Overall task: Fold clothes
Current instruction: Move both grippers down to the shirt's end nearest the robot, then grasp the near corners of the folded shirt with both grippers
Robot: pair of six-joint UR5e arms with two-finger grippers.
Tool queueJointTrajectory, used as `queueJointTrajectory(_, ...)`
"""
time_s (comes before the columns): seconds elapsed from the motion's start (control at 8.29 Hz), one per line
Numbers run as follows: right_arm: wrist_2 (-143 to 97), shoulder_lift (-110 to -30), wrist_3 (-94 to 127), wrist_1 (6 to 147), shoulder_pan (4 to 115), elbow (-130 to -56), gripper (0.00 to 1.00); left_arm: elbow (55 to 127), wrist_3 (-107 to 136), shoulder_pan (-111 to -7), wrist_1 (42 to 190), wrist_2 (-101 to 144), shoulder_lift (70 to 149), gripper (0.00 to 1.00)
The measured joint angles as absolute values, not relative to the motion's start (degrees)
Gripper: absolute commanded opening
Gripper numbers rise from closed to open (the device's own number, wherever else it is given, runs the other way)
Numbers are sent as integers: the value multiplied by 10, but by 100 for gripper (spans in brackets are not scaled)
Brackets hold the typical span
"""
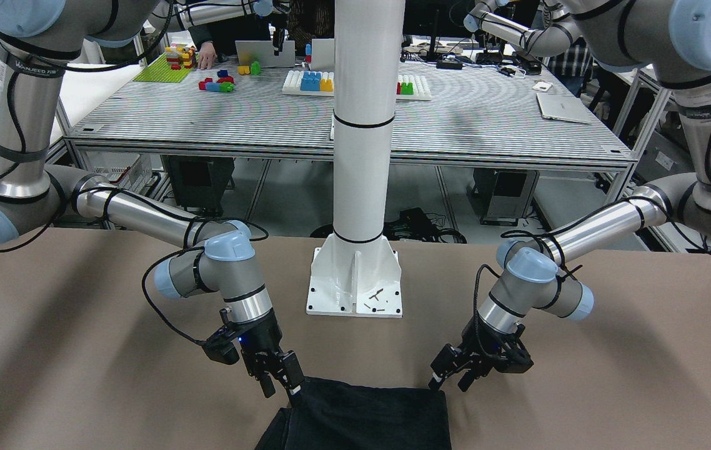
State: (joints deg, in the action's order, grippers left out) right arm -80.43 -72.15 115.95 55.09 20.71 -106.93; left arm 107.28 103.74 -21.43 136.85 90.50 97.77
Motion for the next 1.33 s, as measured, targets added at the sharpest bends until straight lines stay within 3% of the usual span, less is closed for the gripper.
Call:
queueJointTrajectory(1.09, -792, -728, 1164, 537, 197, -1070, 93, 1034, 1096, -196, 1367, 865, 1008, 94)
queueJointTrajectory(1.33, -792, -728, 1164, 537, 197, -1070, 93, 1025, 1097, -196, 1367, 859, 1016, 81)
